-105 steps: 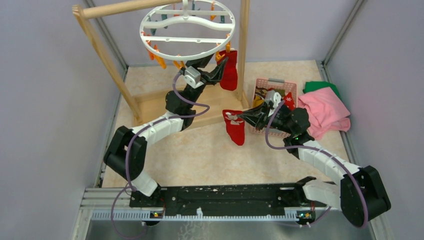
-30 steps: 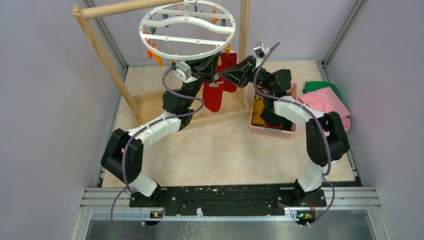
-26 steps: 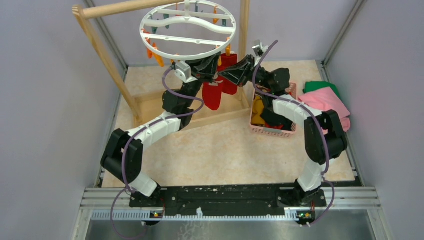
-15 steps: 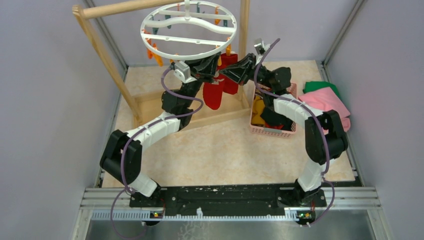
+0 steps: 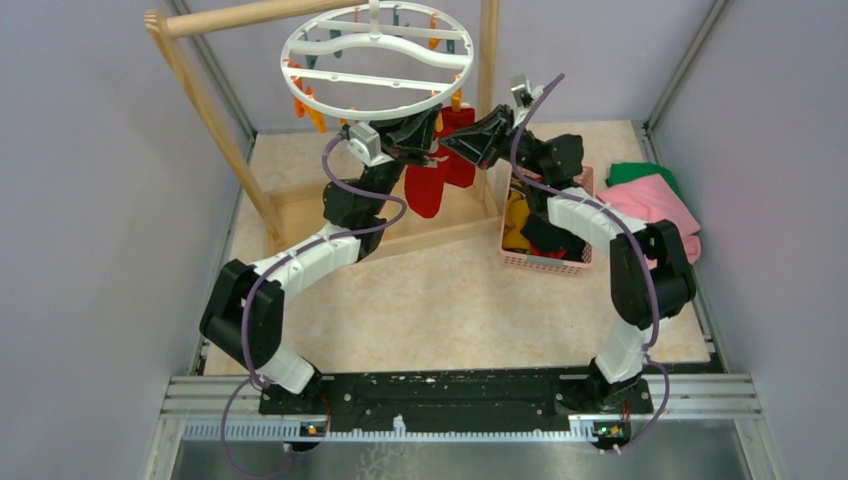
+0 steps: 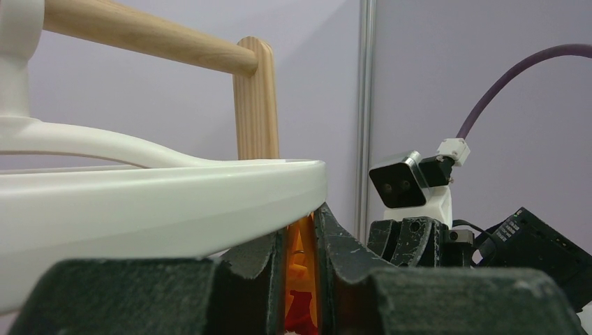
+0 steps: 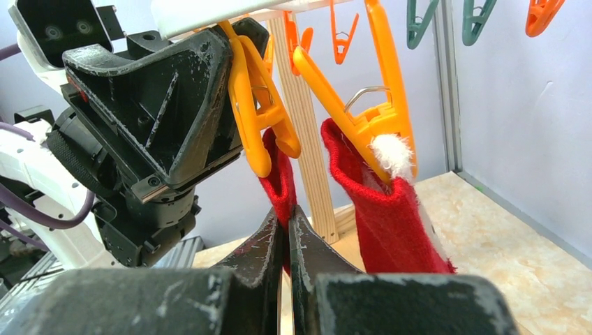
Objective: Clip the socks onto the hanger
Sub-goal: Clamp the sock onto the hanger.
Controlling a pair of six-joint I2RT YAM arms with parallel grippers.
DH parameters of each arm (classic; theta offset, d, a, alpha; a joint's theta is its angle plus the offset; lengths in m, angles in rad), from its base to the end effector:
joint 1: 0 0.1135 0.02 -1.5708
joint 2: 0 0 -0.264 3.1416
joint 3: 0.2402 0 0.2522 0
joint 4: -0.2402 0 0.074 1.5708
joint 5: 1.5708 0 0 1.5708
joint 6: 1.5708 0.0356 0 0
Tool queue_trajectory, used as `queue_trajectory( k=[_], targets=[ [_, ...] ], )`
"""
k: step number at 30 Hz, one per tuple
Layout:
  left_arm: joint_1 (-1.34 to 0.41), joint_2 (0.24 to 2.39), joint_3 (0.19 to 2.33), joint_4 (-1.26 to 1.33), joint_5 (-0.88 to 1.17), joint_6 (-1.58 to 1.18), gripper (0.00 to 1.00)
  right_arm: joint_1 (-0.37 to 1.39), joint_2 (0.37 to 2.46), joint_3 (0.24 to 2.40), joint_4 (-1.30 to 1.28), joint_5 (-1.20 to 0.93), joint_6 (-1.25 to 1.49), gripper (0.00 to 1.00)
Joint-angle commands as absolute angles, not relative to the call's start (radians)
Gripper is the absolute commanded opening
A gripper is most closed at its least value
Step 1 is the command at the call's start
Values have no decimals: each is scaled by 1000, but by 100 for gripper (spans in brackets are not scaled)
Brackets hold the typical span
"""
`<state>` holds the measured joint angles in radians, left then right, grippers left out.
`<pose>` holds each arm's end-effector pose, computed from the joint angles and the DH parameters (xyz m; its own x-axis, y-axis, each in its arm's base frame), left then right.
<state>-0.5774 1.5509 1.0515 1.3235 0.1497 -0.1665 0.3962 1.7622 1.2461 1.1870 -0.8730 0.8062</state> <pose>0.2759 -0.1861 0.3930 0.5029 -0.5232 -0.6880 0.7179 0.6961 -0.0046 0.3481 0.1752 0.3642 -0.1815 0.4267 -0.8860 -0.9688 0.0769 0.2355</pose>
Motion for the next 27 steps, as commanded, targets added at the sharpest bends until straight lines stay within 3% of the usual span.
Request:
queue_trajectory(
  k=[1,27],
  targets=[
    [-577,1510,1043,1345,180,-183,17,388,1752,1299,1237,-841,833,0],
    [-576,1517,1053,1347,206,-177,16,372,1723,1277,1350,-842,931,0]
  ],
)
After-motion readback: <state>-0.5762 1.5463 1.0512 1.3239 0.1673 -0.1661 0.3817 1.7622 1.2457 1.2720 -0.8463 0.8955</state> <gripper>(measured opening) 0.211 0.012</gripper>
